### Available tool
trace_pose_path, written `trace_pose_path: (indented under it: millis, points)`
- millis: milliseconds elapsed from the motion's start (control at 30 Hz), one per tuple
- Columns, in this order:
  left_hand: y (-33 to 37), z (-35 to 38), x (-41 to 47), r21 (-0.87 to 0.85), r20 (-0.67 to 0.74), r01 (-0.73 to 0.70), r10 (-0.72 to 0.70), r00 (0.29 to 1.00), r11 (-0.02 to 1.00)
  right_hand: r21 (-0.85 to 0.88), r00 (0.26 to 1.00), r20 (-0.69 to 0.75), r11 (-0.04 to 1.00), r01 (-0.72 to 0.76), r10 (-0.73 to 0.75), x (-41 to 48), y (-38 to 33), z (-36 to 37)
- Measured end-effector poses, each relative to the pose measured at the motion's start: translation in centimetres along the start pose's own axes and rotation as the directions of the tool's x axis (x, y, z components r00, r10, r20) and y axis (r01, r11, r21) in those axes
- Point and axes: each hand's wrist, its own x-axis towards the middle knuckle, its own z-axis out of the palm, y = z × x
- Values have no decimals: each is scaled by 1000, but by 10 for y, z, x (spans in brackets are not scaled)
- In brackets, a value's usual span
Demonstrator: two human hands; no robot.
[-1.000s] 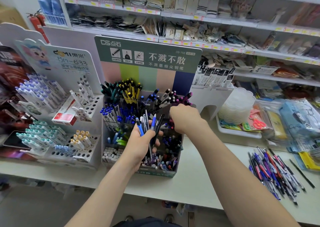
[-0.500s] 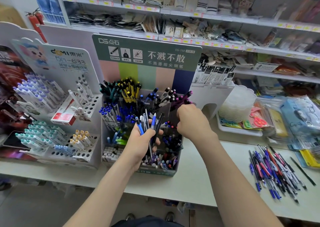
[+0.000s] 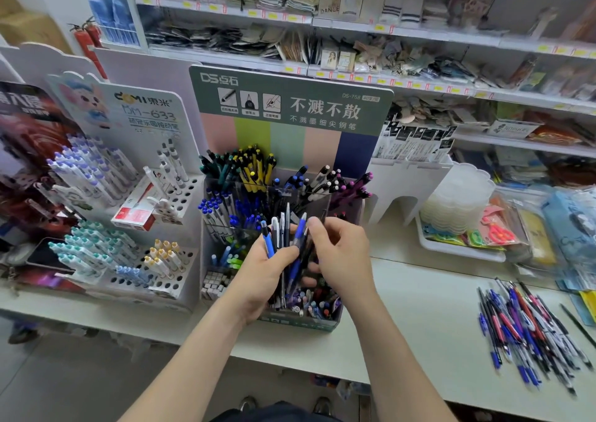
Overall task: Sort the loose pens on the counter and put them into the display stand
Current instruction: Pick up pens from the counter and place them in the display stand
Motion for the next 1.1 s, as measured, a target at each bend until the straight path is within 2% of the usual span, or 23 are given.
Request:
trace_pose_path:
  millis: [100,167,233,300,367,433,533,600,700,867,967,1100]
  points:
    - [-1,-10,-2,10,-10,14,-14,1000,1000,131,961,-267,986,101,-63,-1,-10,2]
    - [-1,-19,-5,14,7,27,-27,1000,1000,224,945,-309,958,181,-106,-2,-15,1]
    - [0,-26,-7,-20,44,61,-60,997,998,123,953,-240,968,218,-184,1,-14,3]
    - [1,-33,-9,-38,120,90,-85,989,995,-21,988,-81,991,131,-132,4,-14,8]
    - [4,-36,-10,-29,211,98,-89,973,995,60,990,133,996,-59,50,4,-16,13]
    - [7,-37,-12,-1,269,110,-105,957,994,197,948,270,954,-228,170,2,-17,18]
    - [6,-39,-15,52,245,116,-125,961,992,376,948,214,876,-302,235,1,-14,28]
    - [3,-42,-15,60,176,122,-131,976,991,455,976,79,863,-218,205,4,-11,32]
    - [0,-47,-15,78,75,101,-107,991,992,319,987,-162,947,36,17,11,-4,32]
    - [-4,-54,-8,98,-170,47,-29,985,994,218,919,-375,952,214,-121,2,-12,32]
    - [-4,-58,-6,59,-241,13,1,970,998,46,907,-349,963,267,-235,2,-12,35]
    - [-1,-60,-1,82,-300,-9,33,953,997,-180,917,-229,940,289,-326,14,1,49]
